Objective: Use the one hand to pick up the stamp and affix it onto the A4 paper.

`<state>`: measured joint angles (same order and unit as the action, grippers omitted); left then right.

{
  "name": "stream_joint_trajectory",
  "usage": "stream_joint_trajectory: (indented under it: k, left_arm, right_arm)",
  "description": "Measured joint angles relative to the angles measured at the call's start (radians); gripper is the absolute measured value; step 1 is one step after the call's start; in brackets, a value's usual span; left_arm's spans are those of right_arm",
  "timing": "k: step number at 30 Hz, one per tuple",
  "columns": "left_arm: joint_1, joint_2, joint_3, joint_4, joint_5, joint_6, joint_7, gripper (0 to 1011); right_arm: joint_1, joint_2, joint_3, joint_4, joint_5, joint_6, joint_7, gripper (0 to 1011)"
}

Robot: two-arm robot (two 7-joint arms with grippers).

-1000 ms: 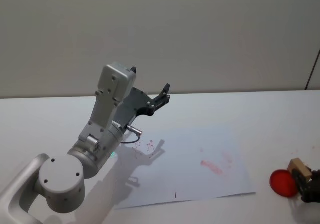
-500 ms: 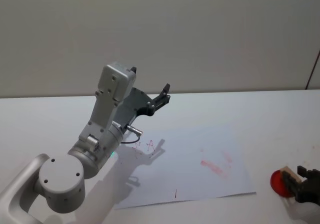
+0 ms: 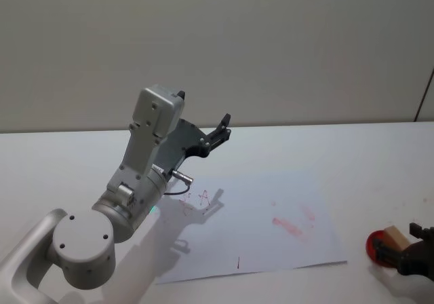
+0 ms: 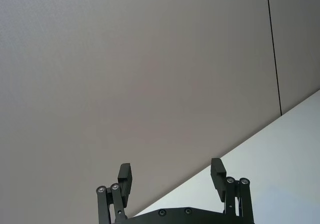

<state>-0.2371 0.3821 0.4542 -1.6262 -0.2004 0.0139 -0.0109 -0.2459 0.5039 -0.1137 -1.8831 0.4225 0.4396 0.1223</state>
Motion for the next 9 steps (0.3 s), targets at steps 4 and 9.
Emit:
stream_joint_trajectory:
  k: [4,9]
  left_arm:
    - [0.0,0.0,0.0,0.0,0.0,0.0,0.0,1001]
    - [0.0,0.0,0.0,0.0,0.0,0.0,0.0,1001]
  right_arm:
    - [0.002,-0.001,-0.001,0.001,-0.002,0.001,0.001,960]
    - [0.003,-0.001,-0.001,0.003,-0.003,0.002,0.002,1001]
